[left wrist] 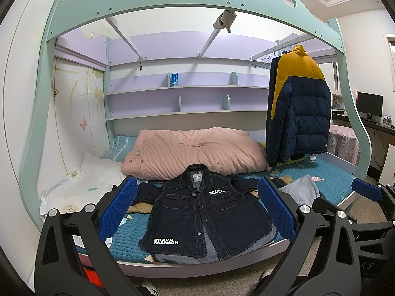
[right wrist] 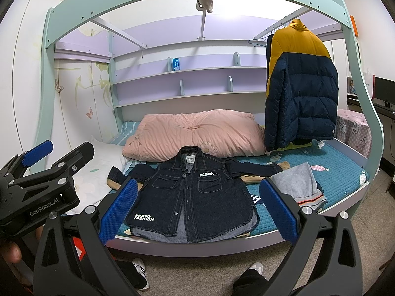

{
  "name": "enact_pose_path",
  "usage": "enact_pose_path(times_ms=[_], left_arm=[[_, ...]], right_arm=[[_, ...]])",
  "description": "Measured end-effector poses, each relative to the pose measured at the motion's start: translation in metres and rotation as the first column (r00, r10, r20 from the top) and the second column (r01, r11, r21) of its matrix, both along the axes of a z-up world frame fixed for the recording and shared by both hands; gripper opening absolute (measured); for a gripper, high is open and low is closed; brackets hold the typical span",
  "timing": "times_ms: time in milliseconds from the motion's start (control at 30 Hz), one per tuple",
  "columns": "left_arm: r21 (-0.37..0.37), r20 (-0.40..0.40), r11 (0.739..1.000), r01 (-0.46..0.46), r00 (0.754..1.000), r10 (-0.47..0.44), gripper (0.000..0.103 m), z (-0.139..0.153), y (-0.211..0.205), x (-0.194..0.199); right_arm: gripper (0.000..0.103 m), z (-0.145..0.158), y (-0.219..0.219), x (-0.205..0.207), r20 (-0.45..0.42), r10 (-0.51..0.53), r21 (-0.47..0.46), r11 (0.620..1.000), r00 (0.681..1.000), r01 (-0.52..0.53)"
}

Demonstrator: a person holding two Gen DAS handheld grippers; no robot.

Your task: Fold large clothes

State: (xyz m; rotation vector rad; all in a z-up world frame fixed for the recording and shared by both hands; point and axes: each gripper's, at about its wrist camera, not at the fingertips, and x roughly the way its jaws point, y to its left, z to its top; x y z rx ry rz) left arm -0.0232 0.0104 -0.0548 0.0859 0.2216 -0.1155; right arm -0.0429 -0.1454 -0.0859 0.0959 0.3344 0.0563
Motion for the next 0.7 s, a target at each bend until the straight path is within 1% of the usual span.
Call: enact_pose_path(times_ms=[700], left_arm=[[0.005,0.002,1.0,-0.006,1.0,0.006,0.098,0.0001,0.0037,0.0007]], right_arm=[[0.095,0.0,-0.0003,0.0,-0.002,0.0,0.003,1.0,1.0,0.0]])
